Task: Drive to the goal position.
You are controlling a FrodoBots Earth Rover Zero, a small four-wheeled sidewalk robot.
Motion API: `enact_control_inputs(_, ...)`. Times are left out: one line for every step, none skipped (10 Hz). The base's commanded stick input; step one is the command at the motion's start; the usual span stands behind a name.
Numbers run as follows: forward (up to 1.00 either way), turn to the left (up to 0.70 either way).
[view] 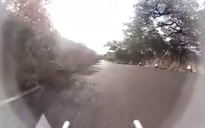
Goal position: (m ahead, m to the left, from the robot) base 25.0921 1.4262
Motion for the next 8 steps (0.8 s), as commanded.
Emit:
enact_control_inputs(0.5, 0.0)
enact_control_inputs(0.5, 0.0)
enact_control_inputs(0.5, 0.0)
enact_control_inputs(0.5, 0.0)
enact_control_inputs(0.5, 0.0)
enact_control_inputs(0.5, 0.0)
enact_control_inputs(0.5, 0.0)
enact_control_inputs(0.5, 0.0)
